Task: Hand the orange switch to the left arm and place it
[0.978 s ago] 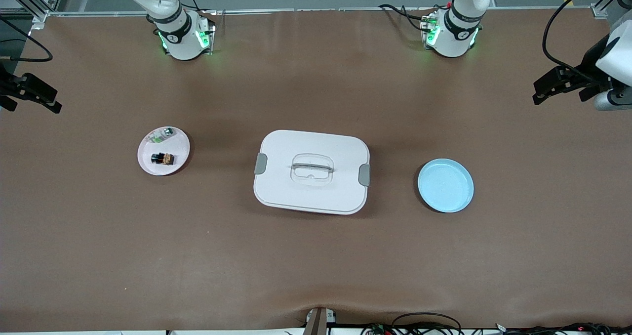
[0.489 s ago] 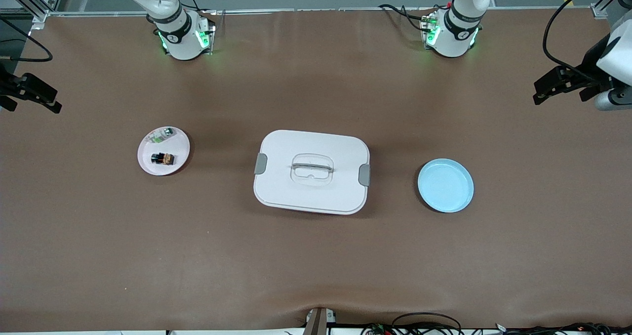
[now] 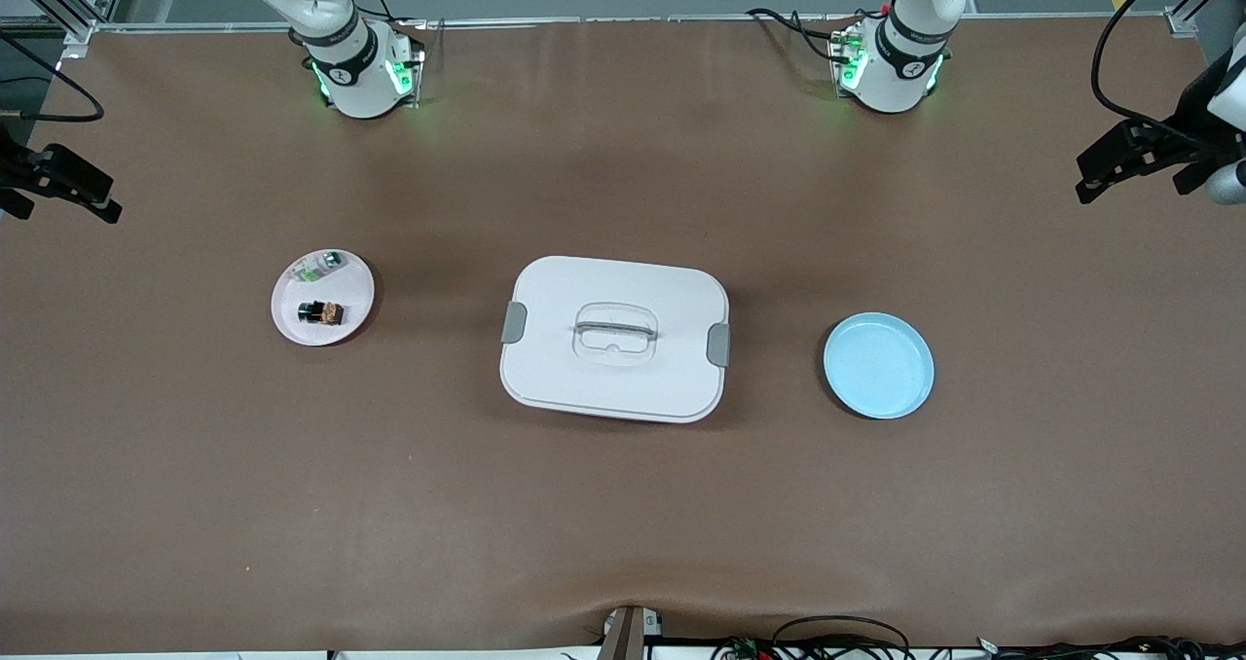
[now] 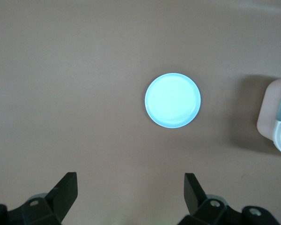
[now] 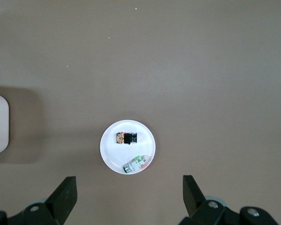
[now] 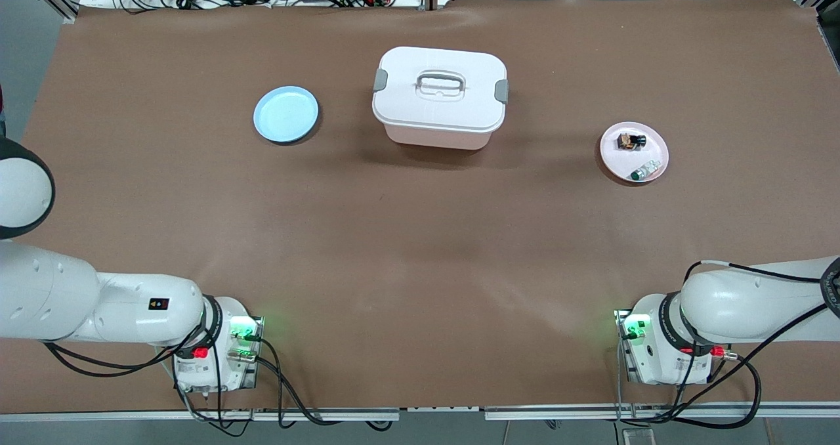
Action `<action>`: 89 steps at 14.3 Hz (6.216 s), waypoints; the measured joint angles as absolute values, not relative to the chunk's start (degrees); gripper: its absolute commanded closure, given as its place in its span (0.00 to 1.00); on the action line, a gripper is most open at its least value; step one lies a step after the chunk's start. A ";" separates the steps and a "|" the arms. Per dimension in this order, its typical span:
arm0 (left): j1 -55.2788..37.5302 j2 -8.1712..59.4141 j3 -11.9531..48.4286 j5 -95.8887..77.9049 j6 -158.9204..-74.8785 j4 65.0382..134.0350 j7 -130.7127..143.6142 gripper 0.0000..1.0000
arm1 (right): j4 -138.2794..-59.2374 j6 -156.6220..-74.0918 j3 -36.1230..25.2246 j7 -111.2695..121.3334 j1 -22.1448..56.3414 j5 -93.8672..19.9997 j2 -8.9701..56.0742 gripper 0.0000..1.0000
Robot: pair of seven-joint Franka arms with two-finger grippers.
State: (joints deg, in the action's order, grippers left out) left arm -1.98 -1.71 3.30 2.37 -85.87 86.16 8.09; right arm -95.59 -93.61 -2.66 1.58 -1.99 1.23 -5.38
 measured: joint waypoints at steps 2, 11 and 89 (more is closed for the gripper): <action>-2.15 -1.61 3.35 1.99 -85.87 86.16 8.31 0.00 | -95.59 -93.60 -2.57 1.59 -1.91 1.23 -5.36 0.00; -1.50 -0.97 3.02 0.81 -85.88 85.21 8.39 0.00 | -95.59 -92.72 -2.63 1.67 -1.95 1.22 -5.33 0.00; -1.68 0.92 3.07 0.46 -86.42 83.85 9.18 0.00 | -126.35 -132.78 -2.11 2.89 0.66 1.20 18.75 0.77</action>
